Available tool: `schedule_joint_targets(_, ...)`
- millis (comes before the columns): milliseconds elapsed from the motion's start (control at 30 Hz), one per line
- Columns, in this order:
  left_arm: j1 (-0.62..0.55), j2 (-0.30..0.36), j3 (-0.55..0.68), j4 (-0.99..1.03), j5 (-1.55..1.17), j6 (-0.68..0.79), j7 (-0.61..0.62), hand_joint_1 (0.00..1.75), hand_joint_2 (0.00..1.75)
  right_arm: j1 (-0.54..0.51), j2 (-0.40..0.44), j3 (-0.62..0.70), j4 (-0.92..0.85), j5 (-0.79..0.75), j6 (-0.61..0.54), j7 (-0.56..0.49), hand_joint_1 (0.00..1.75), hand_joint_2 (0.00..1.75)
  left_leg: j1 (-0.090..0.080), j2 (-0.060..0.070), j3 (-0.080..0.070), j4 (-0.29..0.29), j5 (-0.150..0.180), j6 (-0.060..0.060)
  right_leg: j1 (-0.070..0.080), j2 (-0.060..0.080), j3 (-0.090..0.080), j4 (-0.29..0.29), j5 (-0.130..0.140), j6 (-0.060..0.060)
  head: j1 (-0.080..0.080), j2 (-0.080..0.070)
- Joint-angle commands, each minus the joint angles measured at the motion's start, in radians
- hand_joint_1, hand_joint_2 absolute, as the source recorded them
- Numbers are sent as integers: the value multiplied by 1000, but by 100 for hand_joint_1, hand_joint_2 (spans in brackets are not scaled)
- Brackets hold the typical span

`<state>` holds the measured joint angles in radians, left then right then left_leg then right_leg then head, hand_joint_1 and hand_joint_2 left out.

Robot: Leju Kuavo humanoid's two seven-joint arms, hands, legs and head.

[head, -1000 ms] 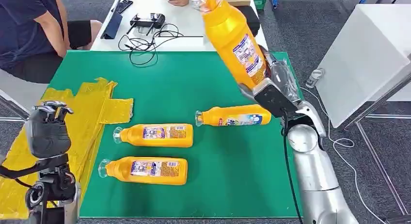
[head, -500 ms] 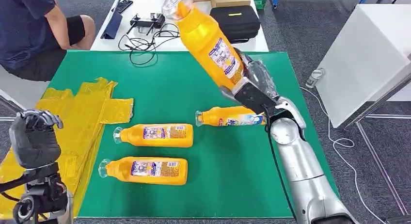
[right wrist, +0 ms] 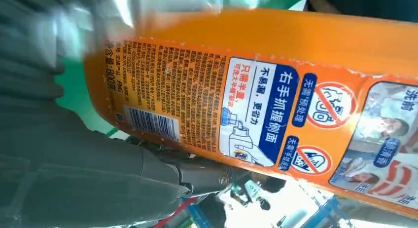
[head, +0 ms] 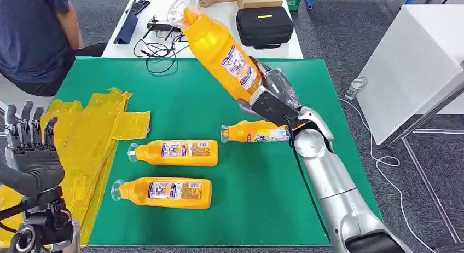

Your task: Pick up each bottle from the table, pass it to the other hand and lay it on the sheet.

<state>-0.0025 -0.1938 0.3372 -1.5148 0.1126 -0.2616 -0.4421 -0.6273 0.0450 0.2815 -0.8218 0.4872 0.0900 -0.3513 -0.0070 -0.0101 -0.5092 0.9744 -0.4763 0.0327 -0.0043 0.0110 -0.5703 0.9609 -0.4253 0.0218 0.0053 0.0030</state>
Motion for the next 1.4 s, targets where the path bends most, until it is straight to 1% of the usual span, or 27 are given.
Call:
schedule_joint_targets(33, 27, -20, 22, -44, -57, -62, -24, 0, 0, -111, 54, 85, 178, -37, 23, -42, 175, 175, 1, 3, 1, 0, -1, -2, 1, 2, 1, 0, 0, 0, 0, 0)
schedule_joint_targets(133, 28, -24, 1, -52, -106, -67, -33, 0, 0, -107, 80, 105, 179, -39, 23, -48, 175, 175, 1, 5, 3, 1, -2, -2, 1, 4, 2, 0, -1, 0, 0, 0)
schedule_joint_targets(233, 26, -29, -5, -52, -122, -57, -33, 0, 0, -104, 87, 113, 174, -39, 19, -46, 175, 175, 1, 3, 2, 1, -1, -2, 1, 1, 1, 0, -1, 0, 0, 0)
schedule_joint_targets(300, 23, -31, -17, -50, -175, -36, -25, 0, 0, -104, 98, 139, 168, -35, 37, -54, 175, 175, 1, 2, 2, 1, -2, -2, 2, 0, 2, 0, -1, 0, 0, 0)
schedule_joint_targets(333, 19, -35, -23, -49, -183, -37, -22, 0, 0, -103, 109, 149, 166, -32, 40, -55, 175, 175, 1, 1, 1, 1, -1, -2, 1, 0, 1, 0, 0, 0, 0, 0)
schedule_joint_targets(400, -3, -51, -51, -32, -243, -14, -9, 0, 0, -93, 165, 202, 153, -20, 51, -47, 175, 175, 1, 3, 1, 1, -1, -2, 1, 2, 0, 0, 0, 0, 0, 0)
schedule_joint_targets(600, -3, -51, -51, -32, -243, -14, -9, 0, 0, -93, 165, 202, 153, -20, 51, -47, 175, 175, 1, 3, 1, 1, -1, -2, 1, 2, 1, 1, 0, 0, 0, 0)
schedule_joint_targets(667, -14, -56, -63, -20, -264, -3, -8, 0, 0, -89, 185, 228, 148, -21, 53, -38, 175, 175, 1, 4, 2, 1, -2, -2, 2, 2, 1, 1, -1, 0, 0, 0)
schedule_joint_targets(700, -67, -73, -130, 22, -304, 56, 12, 0, 175, -116, 304, 392, 214, -74, 67, 5, 175, 175, 1, 4, 2, 1, -2, -3, 1, 2, 1, 1, -1, -1, 0, 0)
schedule_joint_targets(733, -68, -75, -132, 21, -302, 58, 12, 0, 175, -117, 304, 409, 214, -83, 71, 9, 175, 175, 2, 4, 2, 1, -2, -3, 2, 2, 1, 1, -1, -1, 0, 0)
schedule_joint_targets(767, -70, -75, -138, 20, -300, 59, 11, 0, 175, -120, 304, 434, 214, -103, 75, 16, 175, 175, 2, 1, 3, 1, -1, -3, 2, 0, 2, 1, -1, -1, 0, 0)
schedule_joint_targets(800, -72, -74, -141, 22, -296, 62, 11, 0, 175, -124, 304, 454, 218, -122, 67, 22, 175, 175, 2, 3, 2, 1, -1, -3, 2, 1, 1, 1, -1, 0, 0, 0)
schedule_joint_targets(867, -72, -74, -141, 22, -296, 62, 11, 0, 175, -124, 304, 454, 218, -122, 67, 22, 175, 175, 2, 1, 2, 0, 0, -2, 2, -1, 2, 0, -1, 0, 0, 0)
schedule_joint_targets(933, -83, -67, -146, 30, -282, 66, 8, 0, 175, -145, 304, 505, 240, -170, 71, 25, 175, 175, 2, 1, 2, 1, -1, -2, 3, -1, 2, 0, -1, 0, 0, 0)
schedule_joint_targets(1067, -98, -60, -169, 32, -265, 78, 3, 0, 175, -188, 304, 645, 276, -315, 26, 61, 175, 175, 2, 1, 2, 1, -1, -2, 2, -1, 2, 0, -1, 0, 0, 0)
schedule_joint_targets(1133, -98, -59, -179, 27, -259, 80, 3, 0, 175, -207, 304, 690, 295, -374, 9, 67, 175, 175, 2, 1, 2, 1, -1, -2, 2, -1, 2, 1, -1, 0, 0, 0)
schedule_joint_targets(1400, -99, -61, -181, 25, -258, 82, 4, 0, 175, -213, 304, 691, 300, -380, 9, 67, 175, 175, 2, -1, 2, 1, -1, -3, 2, -3, 2, 0, -1, 0, 0, 0)
